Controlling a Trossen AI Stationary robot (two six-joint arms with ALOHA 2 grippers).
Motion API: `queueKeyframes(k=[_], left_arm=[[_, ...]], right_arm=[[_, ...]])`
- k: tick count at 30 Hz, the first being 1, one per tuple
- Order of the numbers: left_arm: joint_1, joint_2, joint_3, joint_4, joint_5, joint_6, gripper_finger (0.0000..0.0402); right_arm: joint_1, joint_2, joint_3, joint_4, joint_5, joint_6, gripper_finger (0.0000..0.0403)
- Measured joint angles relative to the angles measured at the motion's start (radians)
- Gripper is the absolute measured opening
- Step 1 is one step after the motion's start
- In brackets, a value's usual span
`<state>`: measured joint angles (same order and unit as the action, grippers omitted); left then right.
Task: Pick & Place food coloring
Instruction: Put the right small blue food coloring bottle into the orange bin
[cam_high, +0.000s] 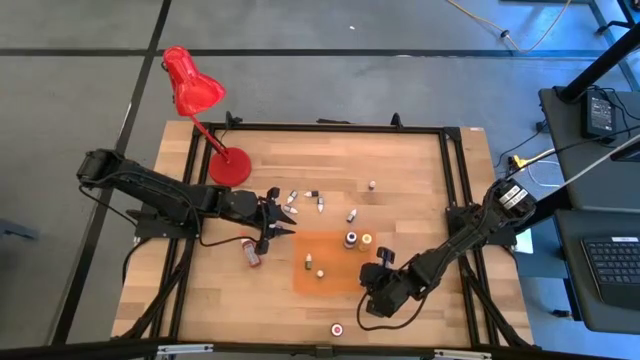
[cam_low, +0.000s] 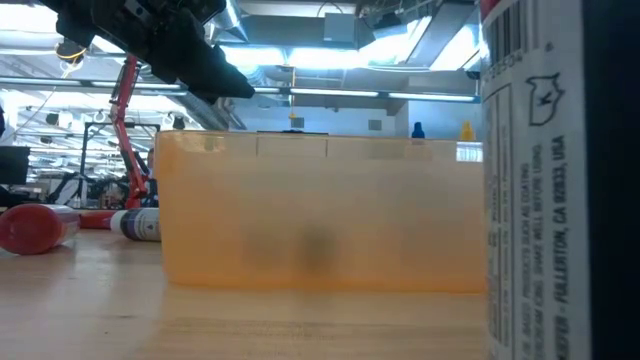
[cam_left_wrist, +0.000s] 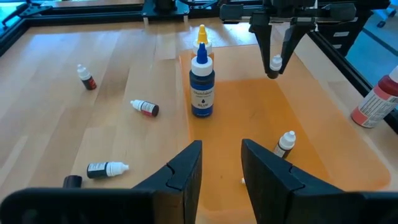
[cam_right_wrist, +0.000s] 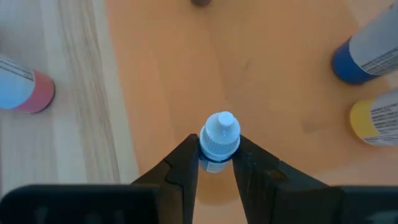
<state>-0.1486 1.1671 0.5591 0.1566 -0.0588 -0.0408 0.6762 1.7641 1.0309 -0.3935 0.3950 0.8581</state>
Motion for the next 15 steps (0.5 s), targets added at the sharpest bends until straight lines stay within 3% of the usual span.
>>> queueKeyframes(k=[8, 15], left_arm=[[0.000, 0.000, 0.000, -0.003, 0.000, 0.002, 0.0110], [0.000, 0.000, 0.000, -0.028, 0.000, 0.002, 0.0119]], right_arm=[[0.000, 0.000, 0.000, -0.001, 0.001, -0.004, 0.0100], [0.000, 0.000, 0.000, -0.001, 0.005, -0.003, 0.0132]])
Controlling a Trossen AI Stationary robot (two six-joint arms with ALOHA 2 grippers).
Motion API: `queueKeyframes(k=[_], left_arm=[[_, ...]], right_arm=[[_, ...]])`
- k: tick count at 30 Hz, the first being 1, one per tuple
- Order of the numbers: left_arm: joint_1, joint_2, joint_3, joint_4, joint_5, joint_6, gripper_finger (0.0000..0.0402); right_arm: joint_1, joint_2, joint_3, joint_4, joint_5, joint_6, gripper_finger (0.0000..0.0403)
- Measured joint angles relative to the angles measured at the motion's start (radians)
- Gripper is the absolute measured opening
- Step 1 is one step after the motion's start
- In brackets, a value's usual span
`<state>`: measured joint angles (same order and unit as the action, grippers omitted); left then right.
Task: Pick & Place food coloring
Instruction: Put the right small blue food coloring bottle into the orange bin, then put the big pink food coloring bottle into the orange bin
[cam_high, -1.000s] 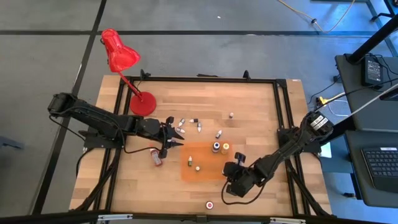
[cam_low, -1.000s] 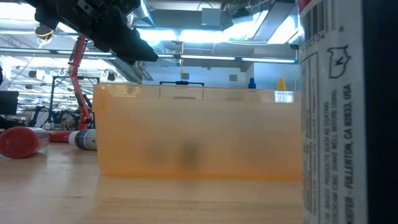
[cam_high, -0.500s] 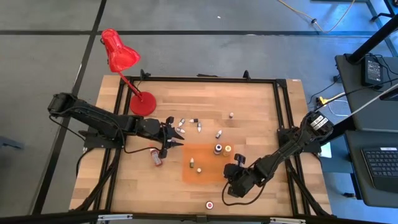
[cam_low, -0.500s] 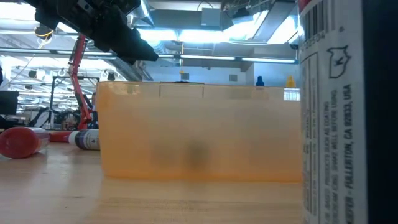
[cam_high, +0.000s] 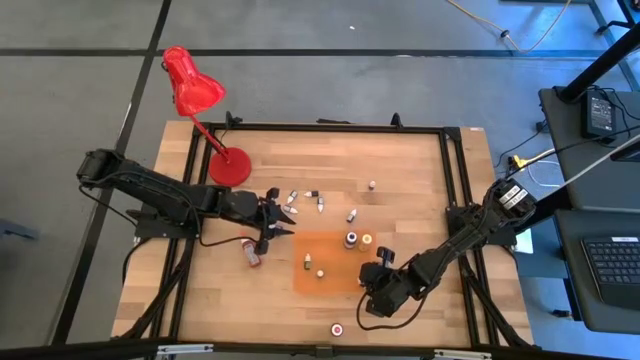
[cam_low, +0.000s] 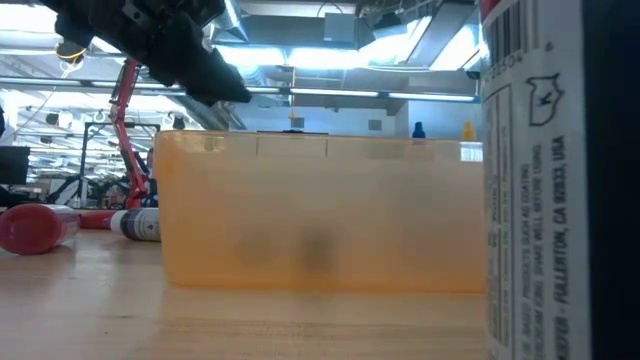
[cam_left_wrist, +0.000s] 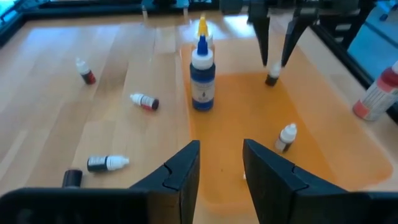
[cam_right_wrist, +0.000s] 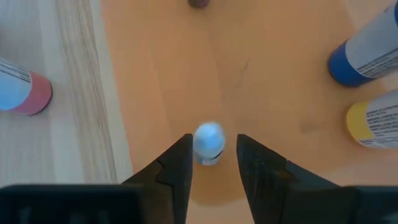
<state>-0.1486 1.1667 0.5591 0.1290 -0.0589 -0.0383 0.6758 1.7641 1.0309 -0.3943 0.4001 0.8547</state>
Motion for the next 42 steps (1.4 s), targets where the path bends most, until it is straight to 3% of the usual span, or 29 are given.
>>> queueKeyframes(k=[9, 19, 27, 35, 42], left_arm=[[0.000, -0.029, 0.000, -0.104, -0.035, 0.000, 0.0123], [0.000, -0.143, 0.000, -0.223, -0.054, -0.018, 0.0125], [0.000, -0.134, 0.000, -0.225, -0.053, -0.096, 0.0125], [0.000, -0.131, 0.000, -0.216, -0.052, -0.090, 0.0125], [0.000, -0.131, 0.000, -0.202, -0.052, -0.045, 0.0123]], right_arm=[[-0.007, -0.025, 0.011, -0.011, 0.005, -0.006, 0.0151], [-0.002, -0.055, 0.178, -0.035, 0.027, -0.225, 0.0152], [0.010, -0.052, 0.236, 0.112, 0.028, -0.406, 0.0152], [0.009, -0.050, 0.236, 0.231, -0.003, -0.463, 0.0152], [0.010, -0.050, 0.236, 0.286, -0.004, -0.520, 0.0206]])
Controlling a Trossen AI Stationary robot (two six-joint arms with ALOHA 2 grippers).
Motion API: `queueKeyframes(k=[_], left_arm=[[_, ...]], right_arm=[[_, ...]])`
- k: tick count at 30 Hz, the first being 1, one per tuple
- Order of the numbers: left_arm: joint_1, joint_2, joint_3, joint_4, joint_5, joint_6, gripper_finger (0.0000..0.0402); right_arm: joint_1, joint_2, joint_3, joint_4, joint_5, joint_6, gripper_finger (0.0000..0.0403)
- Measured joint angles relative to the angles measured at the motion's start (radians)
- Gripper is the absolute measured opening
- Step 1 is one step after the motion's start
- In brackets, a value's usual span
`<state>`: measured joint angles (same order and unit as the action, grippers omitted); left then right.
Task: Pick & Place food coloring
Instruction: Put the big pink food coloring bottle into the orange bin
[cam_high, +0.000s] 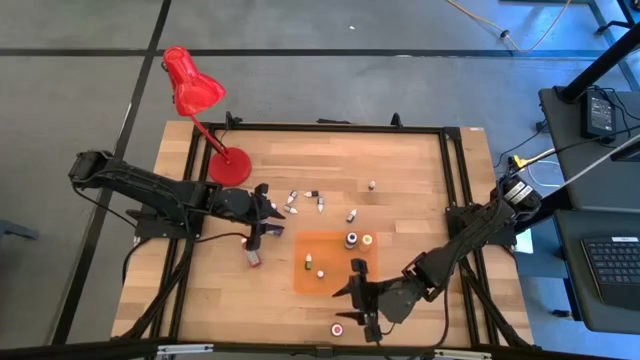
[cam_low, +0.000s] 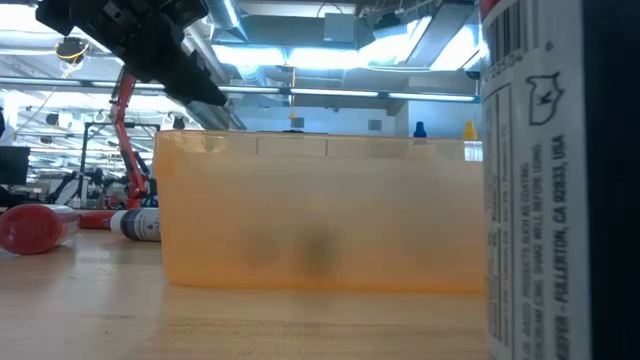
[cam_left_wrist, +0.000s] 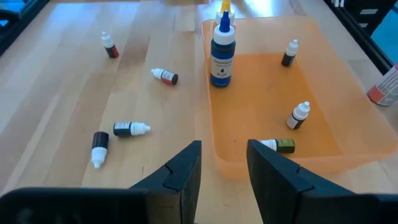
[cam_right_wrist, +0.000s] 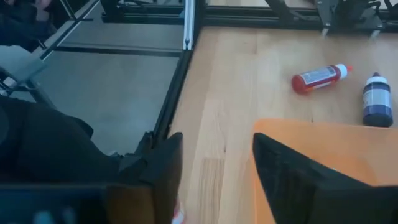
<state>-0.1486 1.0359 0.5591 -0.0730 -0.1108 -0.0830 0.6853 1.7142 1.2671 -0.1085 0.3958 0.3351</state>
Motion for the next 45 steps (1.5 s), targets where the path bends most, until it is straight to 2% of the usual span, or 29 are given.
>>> queueKeyframes(k=[5, 10, 13, 18, 24, 30, 45], left_arm=[[0.000, 0.000, 0.000, 0.002, 0.000, 0.000, 0.0126], [0.000, 0.000, 0.000, 0.002, 0.000, 0.000, 0.0127], [0.000, 0.000, 0.000, 0.002, 0.000, 0.000, 0.0127], [0.000, 0.000, 0.000, -0.006, 0.000, 0.000, 0.0125], [0.000, 0.000, 0.000, -0.006, 0.000, -0.005, 0.0124], [0.000, 0.000, 0.000, -0.006, 0.000, -0.018, 0.0124], [0.000, 0.000, 0.000, -0.006, 0.000, -0.015, 0.0124]], right_arm=[[0.007, 0.007, 0.000, 0.042, -0.052, -0.005, 0.0258], [0.034, 0.076, 0.002, 0.176, -0.025, -0.139, 0.0278], [0.042, 0.133, 0.001, 0.204, -0.001, -0.156, 0.0279], [0.046, 0.191, 0.001, 0.207, 0.000, -0.078, 0.0279], [0.061, 0.241, 0.000, 0.193, -0.006, -0.063, 0.0269], [0.091, 0.244, 0.000, 0.138, -0.009, 0.007, 0.0252], [0.085, 0.244, 0.000, 0.101, -0.004, 0.000, 0.0239]])
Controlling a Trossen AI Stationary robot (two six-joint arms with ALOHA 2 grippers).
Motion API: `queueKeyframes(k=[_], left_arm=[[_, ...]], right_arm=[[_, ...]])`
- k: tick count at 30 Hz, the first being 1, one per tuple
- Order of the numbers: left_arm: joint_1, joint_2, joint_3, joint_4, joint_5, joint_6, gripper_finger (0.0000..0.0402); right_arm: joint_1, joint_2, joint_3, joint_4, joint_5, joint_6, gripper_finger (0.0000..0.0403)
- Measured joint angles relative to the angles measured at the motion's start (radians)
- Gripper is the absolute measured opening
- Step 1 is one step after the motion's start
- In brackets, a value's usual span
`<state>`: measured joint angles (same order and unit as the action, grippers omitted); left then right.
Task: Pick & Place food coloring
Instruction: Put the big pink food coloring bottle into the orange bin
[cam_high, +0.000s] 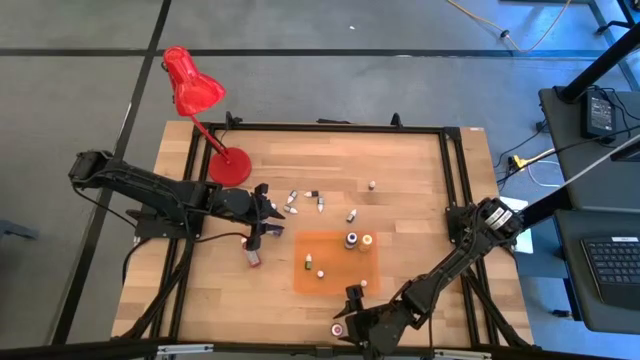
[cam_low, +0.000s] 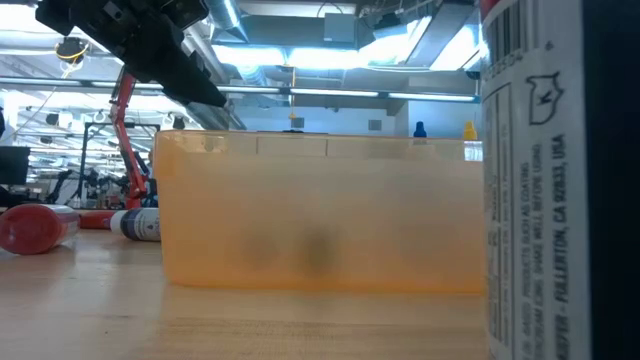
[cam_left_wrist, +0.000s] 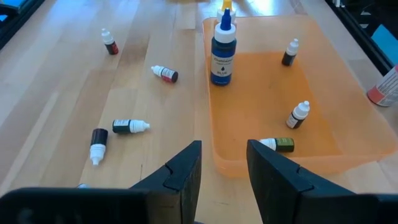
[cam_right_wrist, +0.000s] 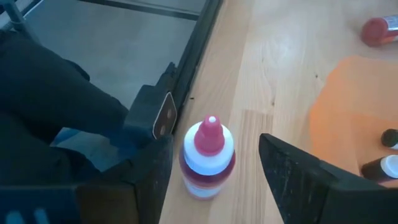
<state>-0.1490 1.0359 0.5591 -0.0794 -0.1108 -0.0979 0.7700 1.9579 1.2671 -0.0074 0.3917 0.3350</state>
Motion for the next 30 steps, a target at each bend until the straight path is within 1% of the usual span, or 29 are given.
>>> queueKeyframes(k=[20, 24, 30], left_arm=[[0.000, 0.000, 0.000, 0.000, -0.003, 0.015, 0.0121], [0.000, 0.000, 0.000, 0.000, -0.003, 0.015, 0.0122], [0.000, 0.000, 0.000, 0.000, -0.003, 0.015, 0.0124]], right_arm=[[-0.002, 0.028, 0.000, 0.042, -0.020, -0.007, 0.0235], [-0.007, 0.028, 0.000, 0.039, -0.023, -0.005, 0.0209], [-0.009, 0.028, 0.000, 0.039, -0.026, -0.032, 0.0144]])
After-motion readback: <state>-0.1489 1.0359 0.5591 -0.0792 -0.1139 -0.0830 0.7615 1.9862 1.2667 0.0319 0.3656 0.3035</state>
